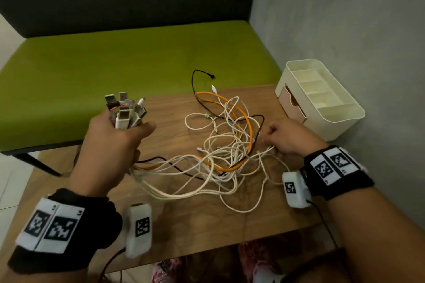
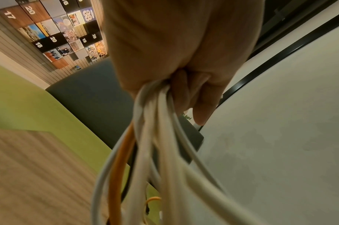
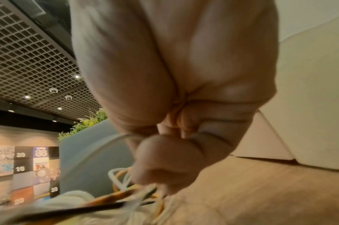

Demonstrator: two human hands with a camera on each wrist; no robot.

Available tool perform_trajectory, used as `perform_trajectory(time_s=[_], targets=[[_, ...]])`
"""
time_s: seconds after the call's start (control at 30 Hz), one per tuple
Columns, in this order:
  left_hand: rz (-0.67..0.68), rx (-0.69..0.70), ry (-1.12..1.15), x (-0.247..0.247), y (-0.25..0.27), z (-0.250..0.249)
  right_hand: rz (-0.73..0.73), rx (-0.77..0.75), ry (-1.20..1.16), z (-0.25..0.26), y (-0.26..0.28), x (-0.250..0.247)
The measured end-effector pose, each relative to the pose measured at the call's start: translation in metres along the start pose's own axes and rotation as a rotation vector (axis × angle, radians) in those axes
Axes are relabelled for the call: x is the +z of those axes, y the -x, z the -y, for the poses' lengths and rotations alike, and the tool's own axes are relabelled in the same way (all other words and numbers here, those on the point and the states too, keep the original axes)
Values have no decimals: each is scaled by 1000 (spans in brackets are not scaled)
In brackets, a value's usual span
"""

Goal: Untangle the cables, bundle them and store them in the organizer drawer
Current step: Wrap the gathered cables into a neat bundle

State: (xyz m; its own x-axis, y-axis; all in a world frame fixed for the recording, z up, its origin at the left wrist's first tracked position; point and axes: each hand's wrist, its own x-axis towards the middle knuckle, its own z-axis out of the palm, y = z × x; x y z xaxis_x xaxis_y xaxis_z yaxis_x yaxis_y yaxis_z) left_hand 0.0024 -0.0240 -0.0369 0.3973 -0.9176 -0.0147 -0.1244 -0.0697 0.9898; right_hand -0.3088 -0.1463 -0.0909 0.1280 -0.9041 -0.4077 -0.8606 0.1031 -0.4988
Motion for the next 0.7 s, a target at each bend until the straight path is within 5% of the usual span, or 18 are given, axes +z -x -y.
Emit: perform_trajectory(time_s=[0.17, 0.27, 0.4, 0.47, 0.7], targets=[[-3, -44, -17, -8, 0, 3, -359, 14, 112, -13, -1, -14], [19, -42, -24, -3, 1, 4, -281, 23, -174, -1, -7, -4], [72, -34, -87, 7, 9, 5, -43, -41, -271, 13, -17, 26], [83, -34, -130, 8, 11, 4, -47, -122, -354, 16, -20, 28], [3, -76, 103, -23, -2, 1, -630, -110, -512, -13, -34, -14]])
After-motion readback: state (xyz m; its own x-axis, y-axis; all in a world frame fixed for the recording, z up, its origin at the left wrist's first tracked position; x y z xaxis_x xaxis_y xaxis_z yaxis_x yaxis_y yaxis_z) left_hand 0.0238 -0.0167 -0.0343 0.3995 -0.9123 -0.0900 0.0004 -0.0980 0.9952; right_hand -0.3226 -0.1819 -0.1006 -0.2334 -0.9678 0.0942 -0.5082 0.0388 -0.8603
